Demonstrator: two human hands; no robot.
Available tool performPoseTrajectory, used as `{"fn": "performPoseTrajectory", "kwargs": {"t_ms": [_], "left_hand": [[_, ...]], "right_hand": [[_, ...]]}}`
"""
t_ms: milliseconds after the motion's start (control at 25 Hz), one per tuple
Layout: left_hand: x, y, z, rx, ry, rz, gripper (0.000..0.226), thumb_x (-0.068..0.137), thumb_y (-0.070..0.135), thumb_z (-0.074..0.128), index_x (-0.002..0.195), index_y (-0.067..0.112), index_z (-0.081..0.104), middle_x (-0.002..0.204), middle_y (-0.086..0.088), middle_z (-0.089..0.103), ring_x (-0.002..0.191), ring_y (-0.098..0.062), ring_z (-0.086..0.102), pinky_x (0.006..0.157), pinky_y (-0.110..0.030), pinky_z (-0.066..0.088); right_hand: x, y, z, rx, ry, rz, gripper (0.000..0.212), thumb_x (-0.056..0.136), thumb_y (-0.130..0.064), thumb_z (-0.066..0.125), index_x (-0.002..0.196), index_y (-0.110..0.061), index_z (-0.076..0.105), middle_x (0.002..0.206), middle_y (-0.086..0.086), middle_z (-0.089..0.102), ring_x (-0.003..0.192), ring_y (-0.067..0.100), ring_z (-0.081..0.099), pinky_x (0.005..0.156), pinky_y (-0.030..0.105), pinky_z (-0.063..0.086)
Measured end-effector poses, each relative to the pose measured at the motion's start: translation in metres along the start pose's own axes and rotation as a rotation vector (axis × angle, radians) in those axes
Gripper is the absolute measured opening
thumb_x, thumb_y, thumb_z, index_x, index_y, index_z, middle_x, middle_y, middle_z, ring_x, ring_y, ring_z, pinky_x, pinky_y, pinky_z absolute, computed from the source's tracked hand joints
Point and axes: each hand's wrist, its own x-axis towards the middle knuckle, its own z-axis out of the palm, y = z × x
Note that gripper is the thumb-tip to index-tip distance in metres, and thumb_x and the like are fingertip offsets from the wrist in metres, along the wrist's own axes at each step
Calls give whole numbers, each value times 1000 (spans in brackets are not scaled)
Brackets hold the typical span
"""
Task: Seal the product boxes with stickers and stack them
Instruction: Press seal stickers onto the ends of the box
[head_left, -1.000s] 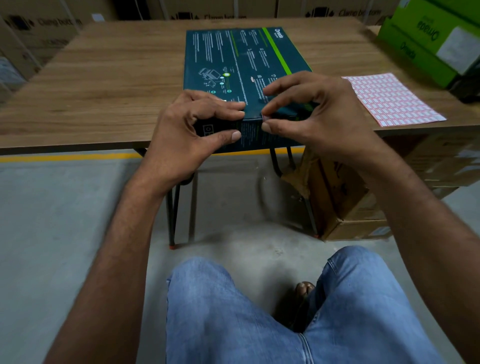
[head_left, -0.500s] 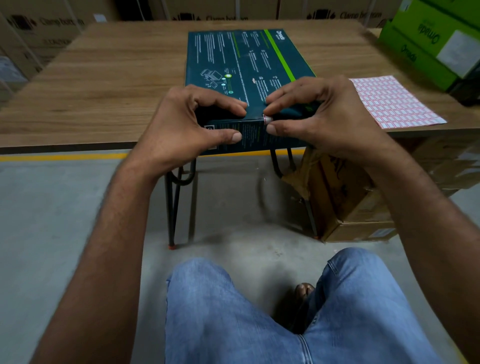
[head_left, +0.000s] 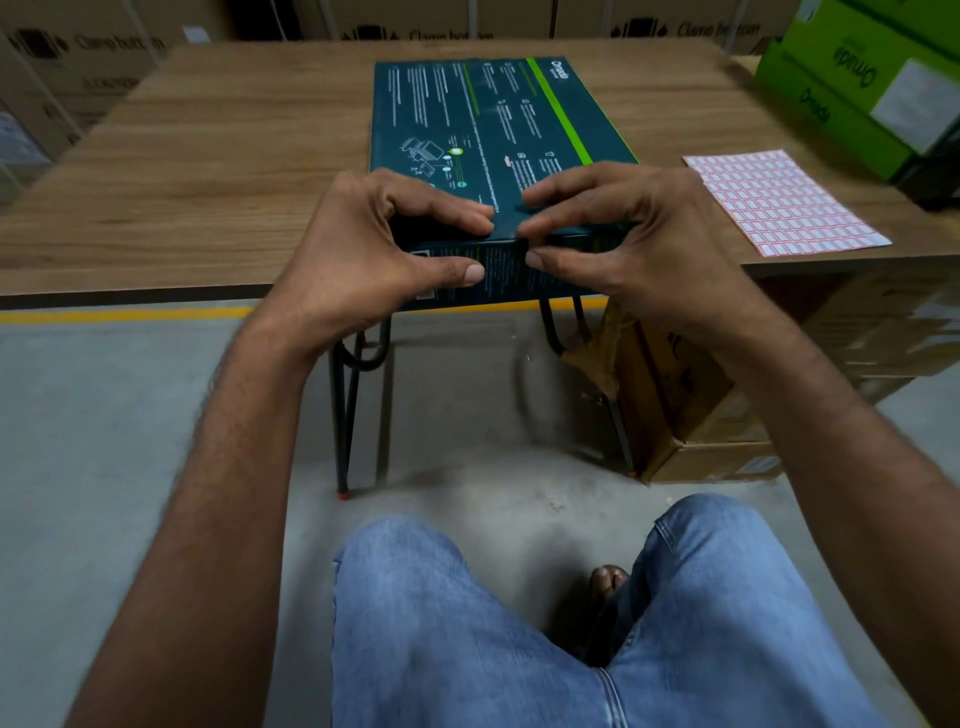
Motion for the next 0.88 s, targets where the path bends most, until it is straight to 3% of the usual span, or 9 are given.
{"fn": "performPoseTrajectory", "kwargs": {"t_ms": [120, 320, 520, 640, 800, 880], "left_hand": [[-1, 1, 0, 14, 1, 20, 38, 74, 2, 92, 110, 3, 78, 111, 1, 77, 106, -3, 74, 94, -19, 56], [-1, -3, 2, 42, 26, 52, 38, 74, 3, 92, 109, 2, 79, 110, 4, 76, 106, -1, 73, 93, -16, 54], [-3, -5, 2, 60, 34, 67, 37, 75, 5, 92, 109, 3, 79, 112, 4, 76, 108, -2, 73, 97, -19, 54], [-4, -8, 3, 73, 50, 61, 34, 77, 10, 92, 109, 8, 80, 112, 6, 76, 112, -5, 71, 101, -25, 54], [-6, -13, 2, 117, 55, 91, 26, 86, 18, 86, 112, 13, 80, 116, 7, 77, 118, -14, 69, 105, -41, 54], [-6, -15, 1, 158, 58, 104, 25, 88, 22, 85, 112, 16, 81, 117, 9, 77, 120, -18, 67, 106, -45, 53]], "right_hand": [[-1, -1, -2, 14, 20, 12, 32, 86, -33, 86, 114, -17, 80, 116, -6, 76, 108, 2, 71, 96, 36, 59], [-1, 1, 1, -175, 18, -65, 31, 88, -43, 80, 116, -29, 79, 121, -11, 74, 107, 13, 69, 91, 45, 56], [-5, -1, 0, -104, 28, -22, 32, 90, -42, 77, 117, -25, 79, 121, -10, 74, 111, 8, 68, 96, 39, 56], [-4, 1, 1, -164, 17, -36, 28, 92, -42, 75, 117, -30, 78, 126, -11, 72, 113, 13, 66, 97, 40, 53], [-8, 2, -7, -21, 60, 64, 34, 85, -20, 77, 120, -20, 78, 125, -7, 73, 118, 5, 67, 105, 35, 53], [-7, -3, -6, 12, 120, 44, 26, 89, -28, 79, 112, -17, 80, 117, -5, 76, 110, 4, 70, 99, 34, 57]]}}
